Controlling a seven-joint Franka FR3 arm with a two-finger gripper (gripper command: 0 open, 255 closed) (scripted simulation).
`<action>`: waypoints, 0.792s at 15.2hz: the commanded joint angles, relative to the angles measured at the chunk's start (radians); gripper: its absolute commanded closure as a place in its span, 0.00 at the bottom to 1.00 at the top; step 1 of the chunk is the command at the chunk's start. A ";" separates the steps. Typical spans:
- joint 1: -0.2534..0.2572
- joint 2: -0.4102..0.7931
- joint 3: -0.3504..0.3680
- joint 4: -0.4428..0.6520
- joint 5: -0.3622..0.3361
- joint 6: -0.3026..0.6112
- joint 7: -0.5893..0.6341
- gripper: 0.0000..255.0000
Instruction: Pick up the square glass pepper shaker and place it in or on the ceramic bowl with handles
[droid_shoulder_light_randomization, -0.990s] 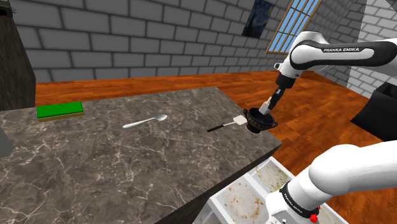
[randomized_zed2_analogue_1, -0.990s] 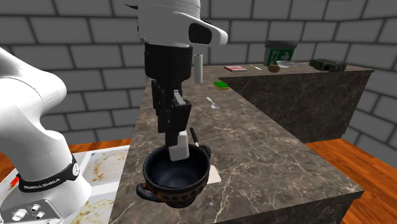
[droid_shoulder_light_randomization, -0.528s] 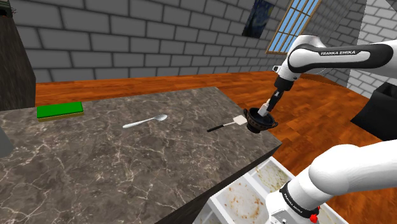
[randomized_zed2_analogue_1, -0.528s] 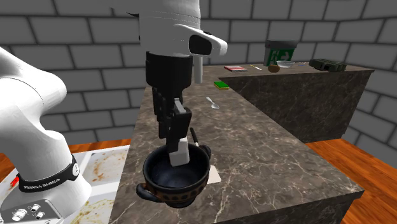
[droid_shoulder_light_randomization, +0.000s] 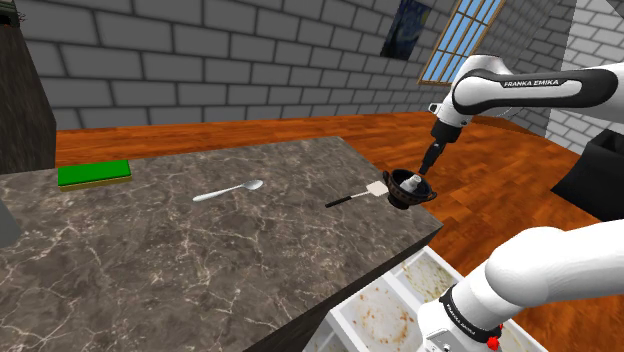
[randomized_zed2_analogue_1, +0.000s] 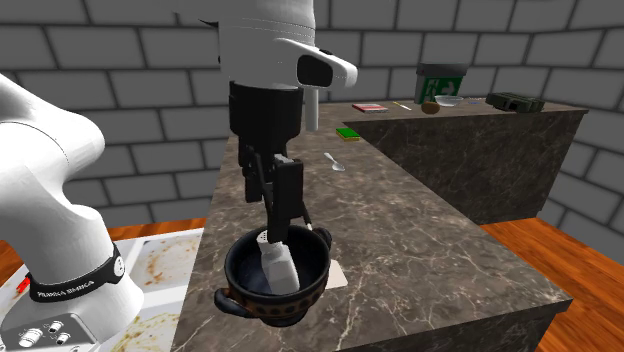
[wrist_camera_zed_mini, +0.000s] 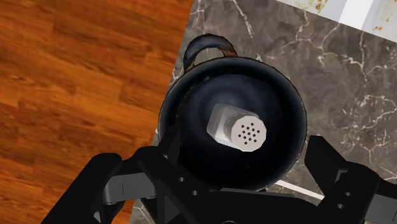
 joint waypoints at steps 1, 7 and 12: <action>0.002 -0.006 0.005 0.030 0.003 -0.035 0.000 0.00; 0.007 -0.014 0.016 0.117 0.013 -0.131 -0.002 0.00; 0.007 -0.014 0.016 0.117 0.013 -0.131 -0.002 0.00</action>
